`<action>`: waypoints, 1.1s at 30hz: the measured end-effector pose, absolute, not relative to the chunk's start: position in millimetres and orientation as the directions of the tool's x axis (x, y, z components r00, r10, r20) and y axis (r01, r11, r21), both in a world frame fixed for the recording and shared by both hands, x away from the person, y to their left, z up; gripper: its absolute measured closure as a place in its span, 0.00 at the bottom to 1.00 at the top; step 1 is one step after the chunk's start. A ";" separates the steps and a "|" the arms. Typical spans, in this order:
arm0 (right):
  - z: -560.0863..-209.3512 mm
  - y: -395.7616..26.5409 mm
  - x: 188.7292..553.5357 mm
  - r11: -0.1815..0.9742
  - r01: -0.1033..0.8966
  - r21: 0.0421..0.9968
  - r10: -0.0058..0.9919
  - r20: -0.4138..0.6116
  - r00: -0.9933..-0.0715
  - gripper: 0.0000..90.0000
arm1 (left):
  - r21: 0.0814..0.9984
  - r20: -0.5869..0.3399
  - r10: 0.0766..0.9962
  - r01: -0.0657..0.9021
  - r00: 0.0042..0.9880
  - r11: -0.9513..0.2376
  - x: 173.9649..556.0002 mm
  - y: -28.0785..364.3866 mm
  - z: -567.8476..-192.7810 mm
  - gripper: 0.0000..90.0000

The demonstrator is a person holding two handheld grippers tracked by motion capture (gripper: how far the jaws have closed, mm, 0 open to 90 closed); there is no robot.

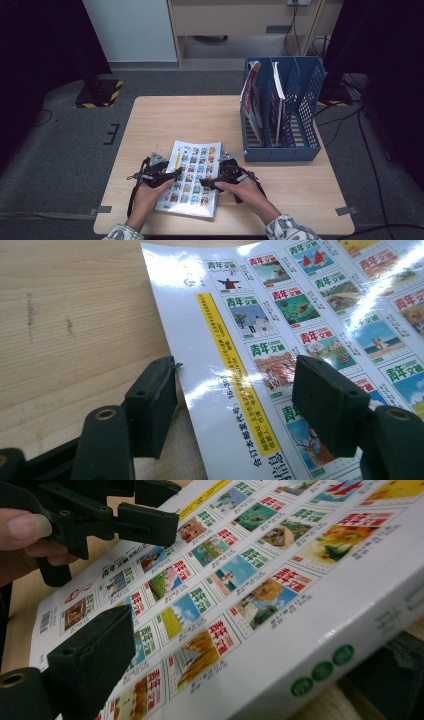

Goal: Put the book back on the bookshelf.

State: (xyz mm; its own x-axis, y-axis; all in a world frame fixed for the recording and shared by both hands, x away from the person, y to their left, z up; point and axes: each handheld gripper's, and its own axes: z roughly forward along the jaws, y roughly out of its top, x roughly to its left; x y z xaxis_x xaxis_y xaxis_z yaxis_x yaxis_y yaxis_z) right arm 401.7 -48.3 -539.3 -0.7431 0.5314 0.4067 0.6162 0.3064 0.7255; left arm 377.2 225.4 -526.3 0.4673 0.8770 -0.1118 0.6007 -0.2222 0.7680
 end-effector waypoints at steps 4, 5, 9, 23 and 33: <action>-539.5 -37.6 405.0 0.308 0.617 0.724 0.520 0.415 -0.747 0.09 | 0.768 -0.117 0.878 0.603 0.464 -0.216 377.0 225.3 -526.7 0.37; -539.6 -34.2 405.2 0.314 0.611 0.727 0.519 0.407 -0.752 0.09 | 0.768 -0.121 0.878 0.604 0.464 -0.213 377.1 225.5 -526.9 0.37; -539.3 -32.6 406.0 0.304 0.619 0.725 0.530 0.411 -0.742 0.12 | 0.766 -0.126 0.878 0.608 0.461 -0.209 377.4 225.8 -526.8 0.37; -532.4 -35.0 411.4 0.321 0.626 0.711 0.522 0.418 -0.743 0.28 | 0.762 -0.149 0.878 0.619 0.455 -0.191 378.3 226.9 -527.5 0.37; -533.8 -31.2 414.2 0.265 0.696 0.667 0.542 0.494 -0.680 0.33 | 0.759 -0.153 0.880 0.624 0.449 -0.187 378.6 226.5 -527.2 0.37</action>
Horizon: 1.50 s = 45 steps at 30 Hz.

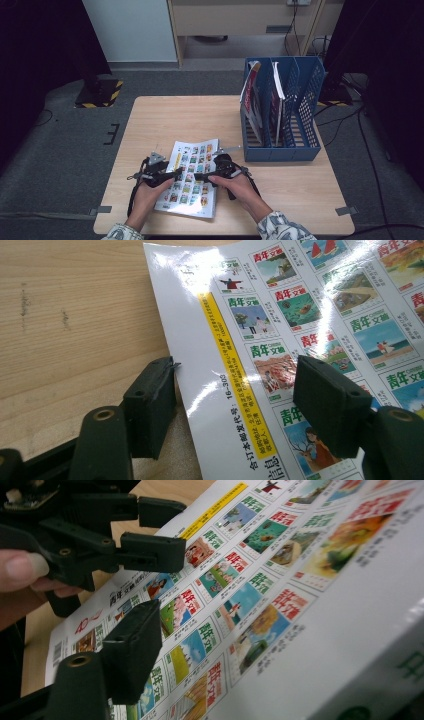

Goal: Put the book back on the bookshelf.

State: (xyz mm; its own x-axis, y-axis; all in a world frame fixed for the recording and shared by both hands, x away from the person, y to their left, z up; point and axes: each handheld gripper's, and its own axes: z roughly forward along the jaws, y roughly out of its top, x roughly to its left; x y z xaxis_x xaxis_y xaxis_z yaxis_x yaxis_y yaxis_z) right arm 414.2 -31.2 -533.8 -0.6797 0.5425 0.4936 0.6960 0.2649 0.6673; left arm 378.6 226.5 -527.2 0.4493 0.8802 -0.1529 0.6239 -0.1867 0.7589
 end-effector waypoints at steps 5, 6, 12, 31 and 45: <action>-534.9 -28.6 414.4 0.251 0.707 0.661 0.560 0.496 -0.663 0.30 | 0.757 -0.151 0.881 0.626 0.448 -0.188 378.7 226.2 -526.7 0.37; -535.7 -27.5 414.4 0.248 0.708 0.662 0.562 0.496 -0.661 0.28 | 0.758 -0.150 0.881 0.624 0.448 -0.189 378.6 226.1 -526.7 0.37; -535.8 -27.8 416.0 0.227 0.724 0.652 0.562 0.519 -0.644 0.38 | 0.758 -0.142 0.885 0.624 0.444 -0.191 378.3 225.8 -525.5 0.38; -498.6 -33.7 413.3 0.177 0.635 0.752 0.604 0.426 -0.674 0.76 | 0.842 -0.178 0.863 0.527 0.473 -0.116 376.8 227.6 -508.2 0.32; -488.0 -36.8 412.4 0.188 0.526 0.830 0.620 0.315 -0.718 0.78 | 0.823 -0.200 0.840 0.552 0.505 -0.135 386.1 231.0 -516.5 0.16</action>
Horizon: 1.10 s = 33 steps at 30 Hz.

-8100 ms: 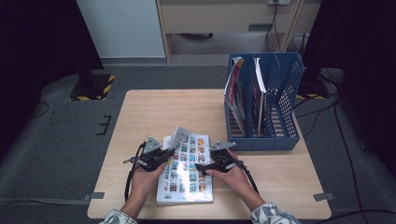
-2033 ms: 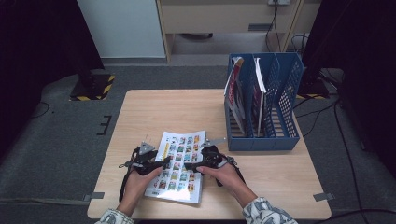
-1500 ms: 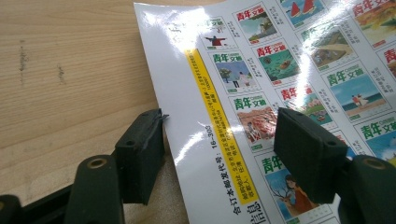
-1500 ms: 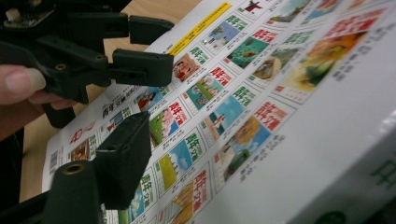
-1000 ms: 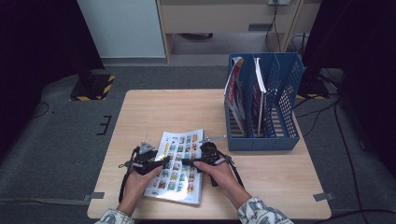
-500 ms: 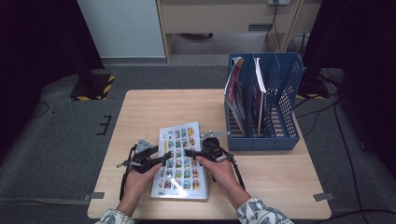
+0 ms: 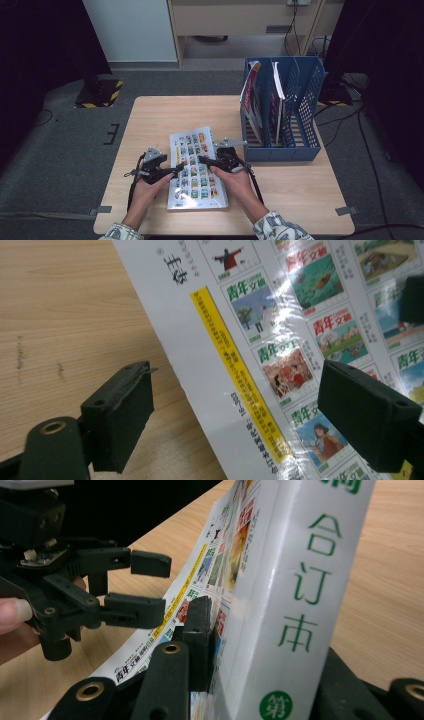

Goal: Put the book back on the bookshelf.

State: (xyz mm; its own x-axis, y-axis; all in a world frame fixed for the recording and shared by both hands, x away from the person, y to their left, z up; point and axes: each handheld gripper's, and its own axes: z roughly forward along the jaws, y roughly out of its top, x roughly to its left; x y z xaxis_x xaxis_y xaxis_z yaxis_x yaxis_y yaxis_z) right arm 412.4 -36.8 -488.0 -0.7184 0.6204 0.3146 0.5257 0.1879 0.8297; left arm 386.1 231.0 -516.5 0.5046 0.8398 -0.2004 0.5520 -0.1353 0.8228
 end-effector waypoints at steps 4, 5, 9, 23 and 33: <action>-485.2 -39.3 412.4 0.182 0.510 0.841 0.625 0.301 -0.720 0.78 | 0.819 -0.198 0.829 0.554 0.523 -0.154 387.5 229.8 -518.8 0.16; -484.5 -39.9 412.3 0.183 0.501 0.846 0.625 0.293 -0.723 0.78 | 0.820 -0.197 0.826 0.551 0.528 -0.157 387.9 230.0 -519.2 0.16; -480.8 -40.6 412.1 0.182 0.472 0.863 0.629 0.267 -0.730 0.78 | 0.808 -0.232 0.797 0.567 0.558 -0.162 390.3 229.8 -522.7 0.16; -471.4 -41.8 410.1 0.174 0.411 0.895 0.621 0.224 -0.751 0.79 | 0.792 -0.298 0.734 0.588 0.610 -0.166 397.5 224.1 -527.2 0.13; -467.6 -40.7 408.1 0.171 0.383 0.908 0.607 0.209 -0.767 0.79 | 0.774 -0.357 0.702 0.616 0.616 -0.147 404.1 233.7 -526.0 0.37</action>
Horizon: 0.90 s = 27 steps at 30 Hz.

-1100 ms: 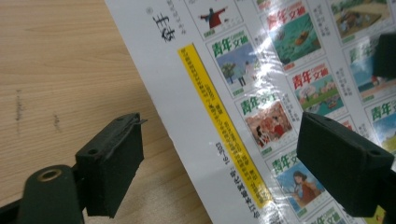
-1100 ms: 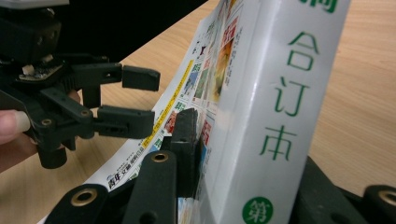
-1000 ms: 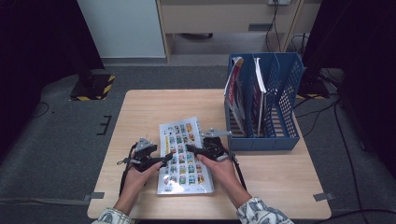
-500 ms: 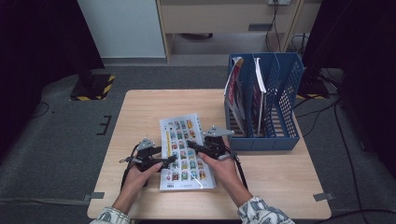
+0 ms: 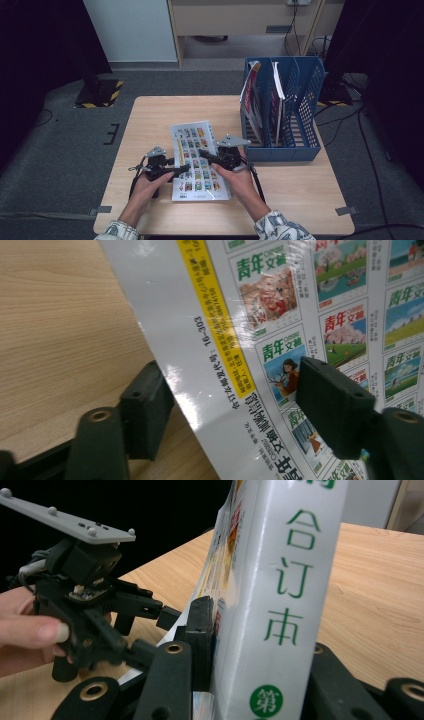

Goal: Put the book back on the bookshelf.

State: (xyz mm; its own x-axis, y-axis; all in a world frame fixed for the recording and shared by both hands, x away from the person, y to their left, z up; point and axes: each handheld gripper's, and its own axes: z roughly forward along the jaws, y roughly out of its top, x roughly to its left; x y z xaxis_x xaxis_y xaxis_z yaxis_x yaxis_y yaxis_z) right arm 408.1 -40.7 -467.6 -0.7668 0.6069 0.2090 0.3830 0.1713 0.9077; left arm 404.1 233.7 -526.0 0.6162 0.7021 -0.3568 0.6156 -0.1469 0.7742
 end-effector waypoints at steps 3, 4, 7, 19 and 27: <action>-467.2 -41.0 408.1 0.170 0.371 0.913 0.602 0.201 -0.772 0.80 | 0.769 -0.370 0.701 0.625 0.609 -0.137 407.7 236.5 -522.9 0.45; -466.6 -41.5 408.2 0.168 0.368 0.915 0.601 0.200 -0.774 0.80 | 0.769 -0.375 0.704 0.627 0.603 -0.128 407.8 237.4 -521.1 0.48; -465.5 -43.8 408.7 0.165 0.365 0.916 0.592 0.204 -0.780 0.80 | 0.772 -0.371 0.716 0.625 0.591 -0.117 405.6 238.5 -517.9 0.58; -462.3 -38.9 406.7 0.244 0.334 0.911 0.590 0.134 -0.796 0.71 | 0.785 -0.338 0.736 0.607 0.586 -0.123 400.7 235.4 -511.5 0.69; -466.1 -43.9 410.9 0.239 0.351 0.905 0.623 0.134 -0.771 0.78 | 0.792 -0.322 0.742 0.597 0.588 -0.129 399.0 232.8 -507.6 0.70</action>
State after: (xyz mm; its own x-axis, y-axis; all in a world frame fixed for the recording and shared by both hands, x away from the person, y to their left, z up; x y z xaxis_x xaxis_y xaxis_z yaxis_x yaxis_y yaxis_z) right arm 410.9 -43.9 -466.1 -0.7707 0.6228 0.1345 0.3513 0.2393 0.9051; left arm 399.0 232.8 -507.6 0.5884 0.7417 -0.3220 0.5966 -0.1294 0.7920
